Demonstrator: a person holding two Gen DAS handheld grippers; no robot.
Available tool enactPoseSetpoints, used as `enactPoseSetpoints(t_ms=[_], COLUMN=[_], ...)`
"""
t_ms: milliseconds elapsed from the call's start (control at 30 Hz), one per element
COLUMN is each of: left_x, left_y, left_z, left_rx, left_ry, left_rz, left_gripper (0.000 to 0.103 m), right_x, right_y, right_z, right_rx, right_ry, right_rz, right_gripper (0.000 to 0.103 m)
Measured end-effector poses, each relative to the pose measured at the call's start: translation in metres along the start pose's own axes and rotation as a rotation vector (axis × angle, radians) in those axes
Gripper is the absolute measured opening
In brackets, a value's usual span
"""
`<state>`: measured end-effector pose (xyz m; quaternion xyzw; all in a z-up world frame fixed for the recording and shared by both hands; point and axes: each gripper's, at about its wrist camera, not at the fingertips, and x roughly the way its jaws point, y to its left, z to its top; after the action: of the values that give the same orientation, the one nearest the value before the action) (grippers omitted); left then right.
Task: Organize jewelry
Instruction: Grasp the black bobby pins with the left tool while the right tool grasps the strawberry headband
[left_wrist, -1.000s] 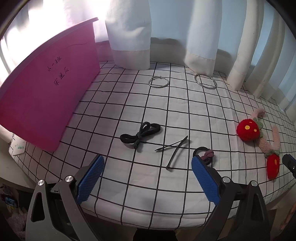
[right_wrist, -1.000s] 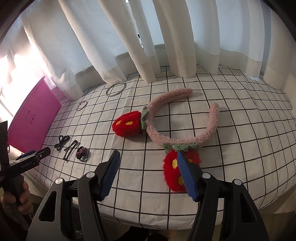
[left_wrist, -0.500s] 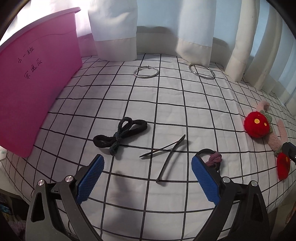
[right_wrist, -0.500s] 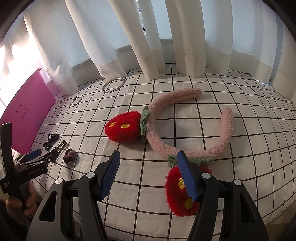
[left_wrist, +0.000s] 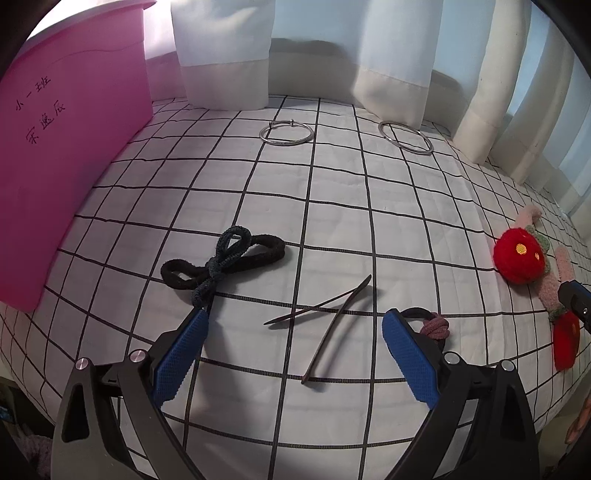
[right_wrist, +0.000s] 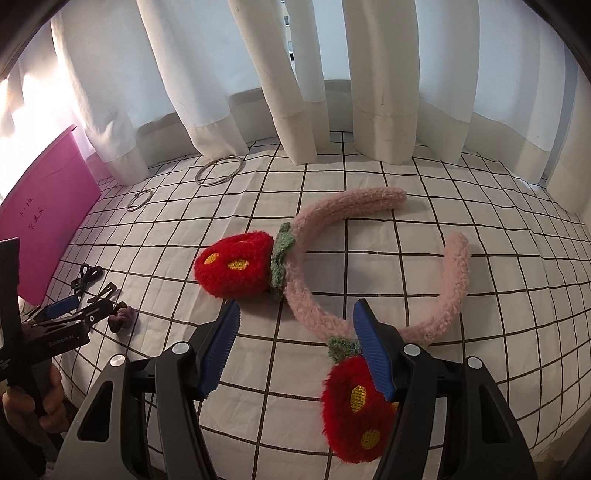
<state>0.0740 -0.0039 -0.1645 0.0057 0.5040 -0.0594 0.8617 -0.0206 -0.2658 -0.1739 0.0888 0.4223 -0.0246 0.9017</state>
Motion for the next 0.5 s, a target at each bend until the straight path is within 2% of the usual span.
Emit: enactPoseSetpoints(t_ms=[367,500], left_x=[0.007,0.004], left_y=[-0.004,-0.007], left_z=[0.002,-0.002], left_rx=[0.032,0.046], left_ry=[-0.042,-0.06], left_rz=[0.037,0.035], left_gripper=[0.094,0.088], right_x=[0.019,0.026], right_y=[0.001,0.002], right_z=[0.003,0.003], right_rx=[-0.023,-0.028], right_ry=[0.021,0.028], right_rz=[-0.034,-0.042], right_gripper=[0.061,0.061])
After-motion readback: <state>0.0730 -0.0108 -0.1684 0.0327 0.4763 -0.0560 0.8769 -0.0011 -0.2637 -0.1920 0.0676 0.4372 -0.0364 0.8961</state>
